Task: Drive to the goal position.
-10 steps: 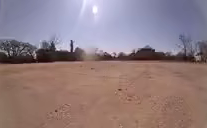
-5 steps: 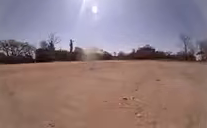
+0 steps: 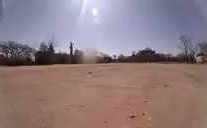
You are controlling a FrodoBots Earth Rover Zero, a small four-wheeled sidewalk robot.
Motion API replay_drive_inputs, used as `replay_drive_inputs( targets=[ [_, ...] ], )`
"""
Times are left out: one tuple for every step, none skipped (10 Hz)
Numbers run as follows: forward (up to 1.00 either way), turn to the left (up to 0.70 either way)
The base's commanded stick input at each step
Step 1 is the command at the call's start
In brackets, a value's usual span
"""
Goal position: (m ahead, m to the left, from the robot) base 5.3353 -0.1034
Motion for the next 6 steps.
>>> replay_drive_inputs(
  targets=[
    [1.00,0.00],
    [1.00,0.00],
    [1.00,0.00],
    [1.00,0.00],
    [1.00,0.00],
    [1.00,0.00]
  ],
)
